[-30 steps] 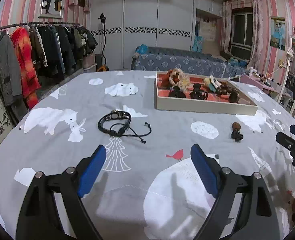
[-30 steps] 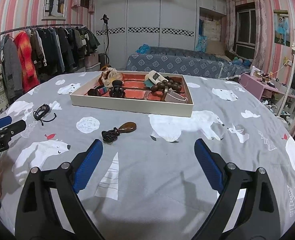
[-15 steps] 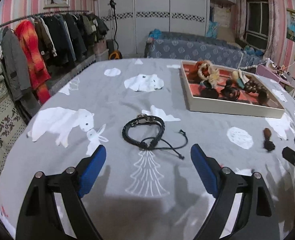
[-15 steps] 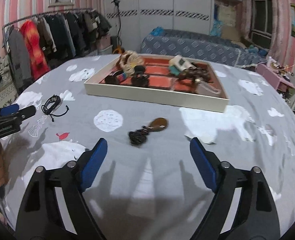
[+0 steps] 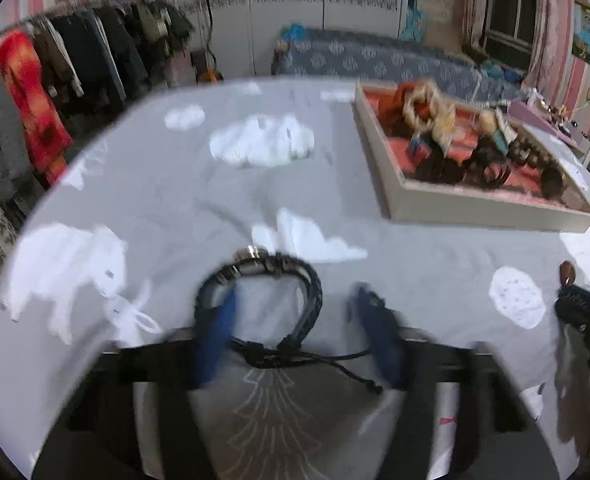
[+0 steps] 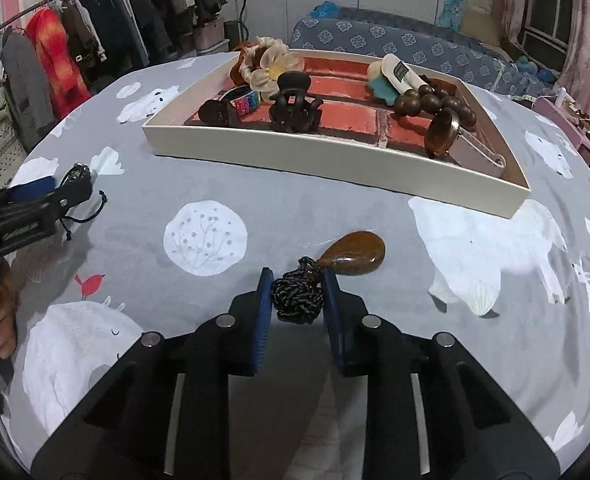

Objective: Organize jewelry
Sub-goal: 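Carry the leather bracelet and tassel pendant over the tray with both tools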

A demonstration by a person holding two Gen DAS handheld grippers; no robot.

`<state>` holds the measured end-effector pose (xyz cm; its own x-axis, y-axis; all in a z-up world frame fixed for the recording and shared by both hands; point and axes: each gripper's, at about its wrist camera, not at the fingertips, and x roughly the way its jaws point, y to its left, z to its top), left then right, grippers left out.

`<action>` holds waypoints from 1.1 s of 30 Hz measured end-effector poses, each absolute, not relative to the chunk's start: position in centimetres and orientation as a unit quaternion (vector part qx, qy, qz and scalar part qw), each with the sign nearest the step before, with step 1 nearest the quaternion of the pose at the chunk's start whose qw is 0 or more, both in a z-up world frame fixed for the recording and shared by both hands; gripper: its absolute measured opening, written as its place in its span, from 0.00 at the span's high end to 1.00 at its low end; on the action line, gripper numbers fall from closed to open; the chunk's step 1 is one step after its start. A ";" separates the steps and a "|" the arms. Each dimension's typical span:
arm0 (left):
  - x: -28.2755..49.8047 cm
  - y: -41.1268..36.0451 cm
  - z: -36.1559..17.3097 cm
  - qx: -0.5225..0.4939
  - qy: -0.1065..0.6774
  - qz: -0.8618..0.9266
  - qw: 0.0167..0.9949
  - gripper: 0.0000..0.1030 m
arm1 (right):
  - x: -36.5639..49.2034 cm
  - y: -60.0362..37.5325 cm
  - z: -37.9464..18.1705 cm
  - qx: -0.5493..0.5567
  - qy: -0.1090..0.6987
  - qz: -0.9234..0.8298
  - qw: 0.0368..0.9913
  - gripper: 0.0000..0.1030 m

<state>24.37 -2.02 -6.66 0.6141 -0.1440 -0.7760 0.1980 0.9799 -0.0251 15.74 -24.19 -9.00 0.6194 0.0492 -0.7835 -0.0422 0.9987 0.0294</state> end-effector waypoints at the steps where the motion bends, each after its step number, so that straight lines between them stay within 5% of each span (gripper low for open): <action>1: 24.4 -1.9 -6.7 0.028 0.427 -0.099 0.898 0.70 | 15.8 -24.4 -9.0 0.005 0.435 0.027 0.900 0.76; 4: 24.4 -2.2 -6.8 0.038 0.423 -0.103 0.900 0.90 | 16.0 -24.6 -8.9 0.011 0.433 0.030 0.901 0.77; 6: 24.2 -2.3 -6.6 0.041 0.415 -0.105 0.903 0.94 | 16.0 -24.8 -8.7 0.013 0.428 0.036 0.903 0.78; 33: 10.5 -8.4 4.1 0.018 0.305 -0.158 0.939 0.95 | 3.6 -31.5 1.2 0.050 0.292 0.037 0.954 0.79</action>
<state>10.48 -8.39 4.09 0.7643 -0.2856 -0.5782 0.3072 0.9496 -0.0629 3.56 -31.46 1.16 0.8266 0.0993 -0.5540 -0.0414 0.9924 0.1161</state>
